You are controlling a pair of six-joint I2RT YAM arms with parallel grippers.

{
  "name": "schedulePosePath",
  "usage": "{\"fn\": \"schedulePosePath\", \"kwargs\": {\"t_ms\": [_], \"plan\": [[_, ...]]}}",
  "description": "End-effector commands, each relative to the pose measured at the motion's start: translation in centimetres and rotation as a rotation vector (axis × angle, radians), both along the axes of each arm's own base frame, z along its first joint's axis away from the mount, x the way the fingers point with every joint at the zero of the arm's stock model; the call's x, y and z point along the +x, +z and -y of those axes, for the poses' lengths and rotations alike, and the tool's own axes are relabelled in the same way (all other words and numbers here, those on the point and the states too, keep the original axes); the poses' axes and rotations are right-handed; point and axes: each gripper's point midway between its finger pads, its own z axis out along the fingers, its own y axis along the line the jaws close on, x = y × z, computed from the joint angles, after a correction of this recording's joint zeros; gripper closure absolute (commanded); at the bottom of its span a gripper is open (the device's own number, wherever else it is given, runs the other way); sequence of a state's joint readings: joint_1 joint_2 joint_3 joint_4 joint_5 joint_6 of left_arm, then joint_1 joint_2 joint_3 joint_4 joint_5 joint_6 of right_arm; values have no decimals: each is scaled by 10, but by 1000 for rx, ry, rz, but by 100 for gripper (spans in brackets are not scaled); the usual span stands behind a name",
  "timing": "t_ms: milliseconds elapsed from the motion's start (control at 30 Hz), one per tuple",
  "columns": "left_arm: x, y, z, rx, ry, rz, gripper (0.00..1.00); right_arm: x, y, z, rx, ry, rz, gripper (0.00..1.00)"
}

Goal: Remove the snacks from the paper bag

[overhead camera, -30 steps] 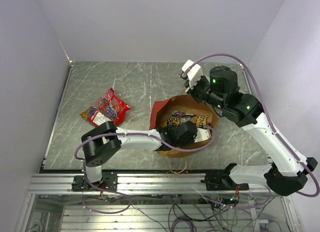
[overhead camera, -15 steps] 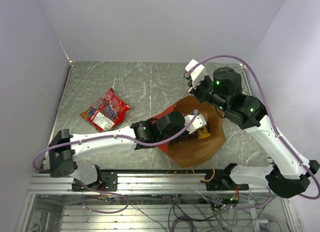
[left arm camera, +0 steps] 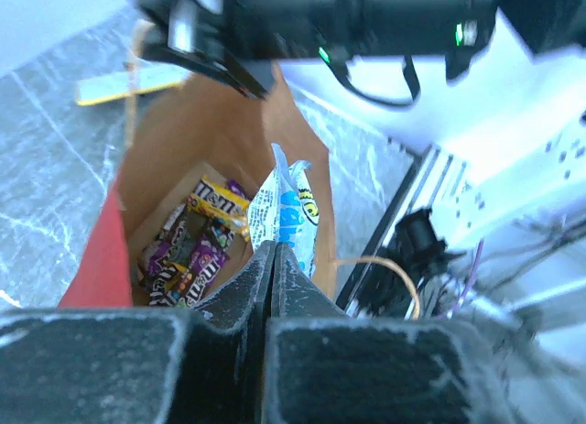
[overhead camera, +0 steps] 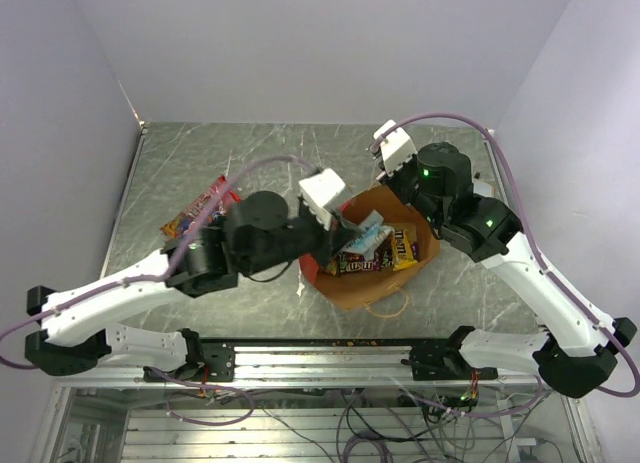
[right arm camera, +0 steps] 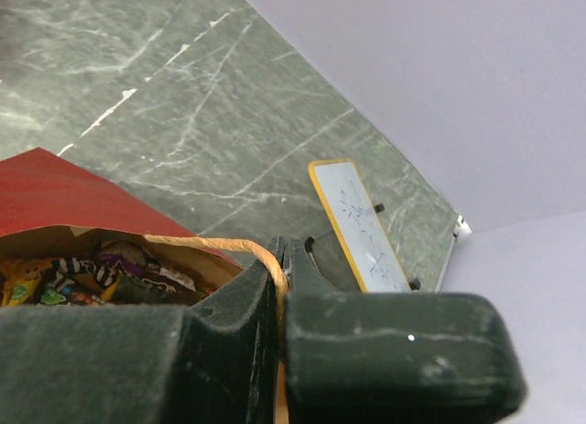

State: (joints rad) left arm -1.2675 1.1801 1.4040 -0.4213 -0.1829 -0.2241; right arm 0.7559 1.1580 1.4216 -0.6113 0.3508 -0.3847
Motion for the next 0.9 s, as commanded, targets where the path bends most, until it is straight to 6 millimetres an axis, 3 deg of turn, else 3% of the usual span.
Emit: {"fn": "schedulePosePath", "kwargs": {"t_ms": [0,133,233,400,600,700,867], "plan": [[25,31,-38,-117,180,-91,93,6,24,17,63,-113,88,100],[54,21,-77,-100,365,-105,93,9,17,19,39,-140,62,100],[80,14,-117,-129,575,-143,93,10,19,19,32,-151,48,100],[113,-2,-161,-105,807,-194,93,6,10,18,29,-138,15,100],[166,-57,-229,-39,1109,-382,93,7,13,9,74,-120,-2,100],[188,-90,-253,-55,1149,-484,93,9,13,7,66,-114,-1,100],[197,-140,-255,-59,1075,-636,93,10,12,5,46,-101,-6,100]]}}
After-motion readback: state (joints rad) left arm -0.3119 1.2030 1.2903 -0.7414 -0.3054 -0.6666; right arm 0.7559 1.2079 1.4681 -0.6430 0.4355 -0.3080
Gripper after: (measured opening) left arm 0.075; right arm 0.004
